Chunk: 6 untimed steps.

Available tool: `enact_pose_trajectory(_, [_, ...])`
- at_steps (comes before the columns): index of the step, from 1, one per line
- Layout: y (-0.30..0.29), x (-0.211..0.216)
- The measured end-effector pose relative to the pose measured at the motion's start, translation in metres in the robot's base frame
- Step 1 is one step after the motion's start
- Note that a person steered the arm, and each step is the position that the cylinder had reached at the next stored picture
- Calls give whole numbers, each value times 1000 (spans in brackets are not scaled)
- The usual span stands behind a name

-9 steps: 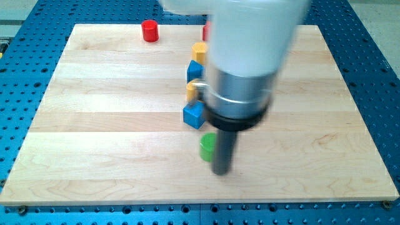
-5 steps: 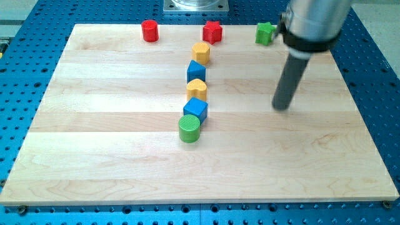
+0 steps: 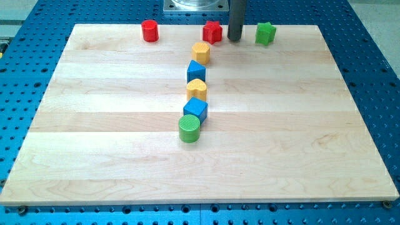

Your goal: Move red star towards the left

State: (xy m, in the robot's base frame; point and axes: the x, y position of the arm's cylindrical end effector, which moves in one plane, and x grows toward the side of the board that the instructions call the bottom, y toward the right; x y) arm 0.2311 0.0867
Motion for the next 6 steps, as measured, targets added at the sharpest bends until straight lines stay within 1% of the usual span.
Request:
enact_pose_trajectory(2, [-20, 0])
enact_pose_trajectory(6, [-26, -4])
